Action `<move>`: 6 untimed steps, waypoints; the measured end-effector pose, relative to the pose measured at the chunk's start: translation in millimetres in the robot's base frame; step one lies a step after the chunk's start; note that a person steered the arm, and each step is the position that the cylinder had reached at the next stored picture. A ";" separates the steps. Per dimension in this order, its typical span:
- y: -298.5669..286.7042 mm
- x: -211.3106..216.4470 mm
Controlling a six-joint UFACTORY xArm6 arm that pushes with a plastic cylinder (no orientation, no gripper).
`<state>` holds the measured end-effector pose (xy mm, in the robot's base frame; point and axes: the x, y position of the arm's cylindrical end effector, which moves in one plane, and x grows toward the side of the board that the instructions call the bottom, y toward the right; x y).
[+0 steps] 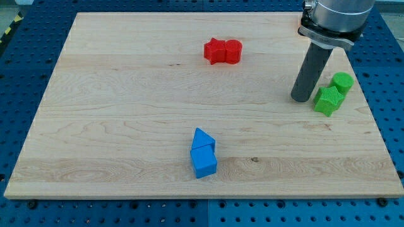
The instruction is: Move your arm towards the yellow blocks
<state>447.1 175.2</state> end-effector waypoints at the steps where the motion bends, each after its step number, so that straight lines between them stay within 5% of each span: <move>1: 0.0 -0.1; 4: -6.0 -130.9; 6: -6.7 -139.1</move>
